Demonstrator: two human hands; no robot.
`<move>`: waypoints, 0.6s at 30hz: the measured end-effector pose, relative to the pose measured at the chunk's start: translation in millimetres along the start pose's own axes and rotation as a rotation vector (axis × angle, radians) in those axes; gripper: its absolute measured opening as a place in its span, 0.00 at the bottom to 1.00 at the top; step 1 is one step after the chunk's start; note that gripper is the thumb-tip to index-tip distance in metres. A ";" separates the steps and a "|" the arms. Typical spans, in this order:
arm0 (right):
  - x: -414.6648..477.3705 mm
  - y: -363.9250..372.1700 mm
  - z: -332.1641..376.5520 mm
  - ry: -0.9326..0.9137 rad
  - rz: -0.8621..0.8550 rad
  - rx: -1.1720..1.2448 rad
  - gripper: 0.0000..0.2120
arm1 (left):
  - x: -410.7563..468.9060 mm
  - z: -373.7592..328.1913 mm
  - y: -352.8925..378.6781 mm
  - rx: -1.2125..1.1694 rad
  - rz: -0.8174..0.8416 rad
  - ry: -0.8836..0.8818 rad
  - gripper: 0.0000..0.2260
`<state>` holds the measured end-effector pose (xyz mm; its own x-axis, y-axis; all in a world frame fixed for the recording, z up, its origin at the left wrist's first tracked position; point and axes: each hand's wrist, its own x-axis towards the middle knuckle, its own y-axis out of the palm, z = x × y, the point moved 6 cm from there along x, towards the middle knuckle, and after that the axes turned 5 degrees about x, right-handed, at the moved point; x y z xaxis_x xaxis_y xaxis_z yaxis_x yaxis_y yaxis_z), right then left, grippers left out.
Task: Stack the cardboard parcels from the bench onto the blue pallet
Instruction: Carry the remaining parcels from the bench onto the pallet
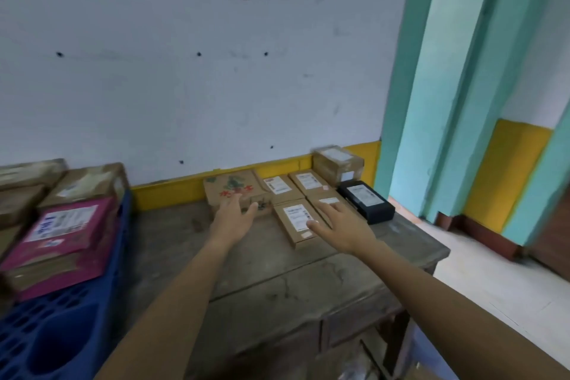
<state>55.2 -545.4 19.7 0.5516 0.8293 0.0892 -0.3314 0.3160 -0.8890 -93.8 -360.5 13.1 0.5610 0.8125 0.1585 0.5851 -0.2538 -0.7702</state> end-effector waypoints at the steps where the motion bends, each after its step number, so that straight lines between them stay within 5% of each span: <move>1: 5.1 -5.9 -18.2 0.024 -0.016 0.002 0.30 | 7.9 -12.7 13.9 0.001 0.010 0.019 0.26; 18: 246.2 -52.8 -246.6 0.278 -0.092 0.039 0.28 | 290.0 -142.9 239.2 0.027 0.231 0.137 0.27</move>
<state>397.3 -471.5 -22.1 0.7676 0.6399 0.0375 -0.2961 0.4060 -0.8646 292.5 -260.6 -36.9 0.7528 0.6558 0.0570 0.4174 -0.4087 -0.8116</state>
